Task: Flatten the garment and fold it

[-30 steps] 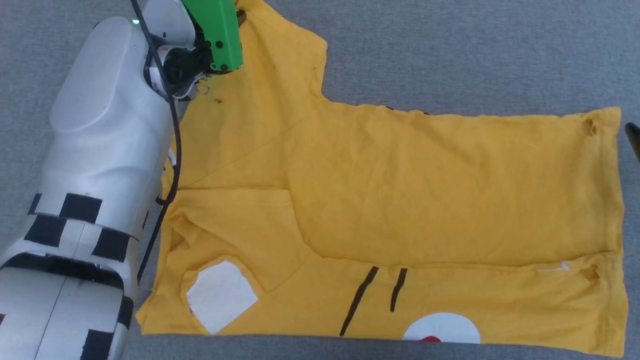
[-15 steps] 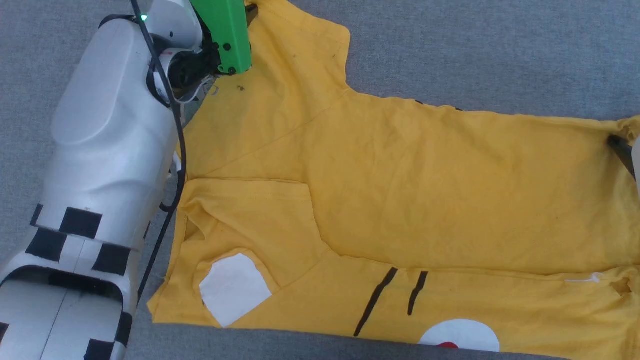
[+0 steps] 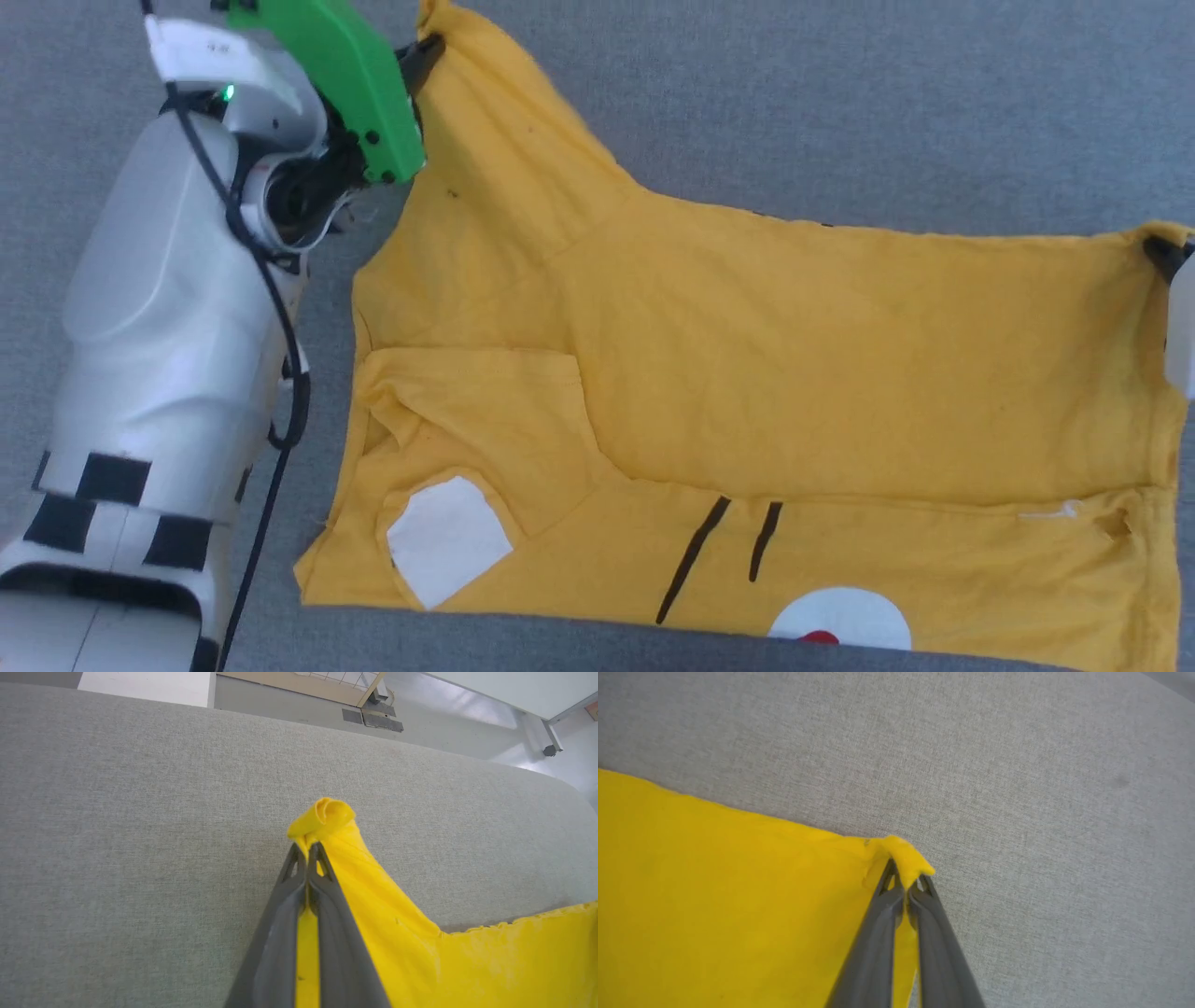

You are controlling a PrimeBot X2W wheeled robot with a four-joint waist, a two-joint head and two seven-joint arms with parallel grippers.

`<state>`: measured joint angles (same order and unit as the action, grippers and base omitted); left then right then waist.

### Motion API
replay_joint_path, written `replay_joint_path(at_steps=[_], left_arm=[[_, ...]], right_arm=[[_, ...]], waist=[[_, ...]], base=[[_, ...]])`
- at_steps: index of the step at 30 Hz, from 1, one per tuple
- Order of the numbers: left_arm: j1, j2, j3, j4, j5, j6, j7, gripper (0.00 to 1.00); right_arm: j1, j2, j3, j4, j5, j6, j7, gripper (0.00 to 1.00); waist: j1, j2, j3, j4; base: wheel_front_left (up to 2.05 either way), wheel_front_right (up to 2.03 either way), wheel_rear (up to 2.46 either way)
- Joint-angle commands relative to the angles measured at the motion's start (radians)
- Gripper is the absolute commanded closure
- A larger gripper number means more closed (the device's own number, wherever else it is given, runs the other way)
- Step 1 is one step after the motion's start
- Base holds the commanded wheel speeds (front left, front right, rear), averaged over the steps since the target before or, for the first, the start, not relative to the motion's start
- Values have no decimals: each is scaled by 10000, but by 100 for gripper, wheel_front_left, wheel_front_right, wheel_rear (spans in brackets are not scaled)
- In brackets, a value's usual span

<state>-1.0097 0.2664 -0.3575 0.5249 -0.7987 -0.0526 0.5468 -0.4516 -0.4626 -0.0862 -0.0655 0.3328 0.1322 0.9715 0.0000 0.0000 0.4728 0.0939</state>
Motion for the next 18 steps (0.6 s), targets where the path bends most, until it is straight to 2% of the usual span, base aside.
replay_joint_path(at_steps=[1,7,18], left_arm=[[370,169,105,-195,-151,-53,-107,100],[1829,583,392,-1348,-520,36,-176,100],[5242,956,763,-3481,-1306,616,-87,100]], right_arm=[[228,89,-92,58,-81,-15,-212,100],[1075,367,-549,350,-263,-15,-928,100],[2640,1058,-717,885,-283,-15,-1615,100]], waist=[[0,0,-927,-127],[0,0,-1979,-107],[0,0,-3239,-150]], base=[[0,0,0],[0,0,0],[0,0,0]])
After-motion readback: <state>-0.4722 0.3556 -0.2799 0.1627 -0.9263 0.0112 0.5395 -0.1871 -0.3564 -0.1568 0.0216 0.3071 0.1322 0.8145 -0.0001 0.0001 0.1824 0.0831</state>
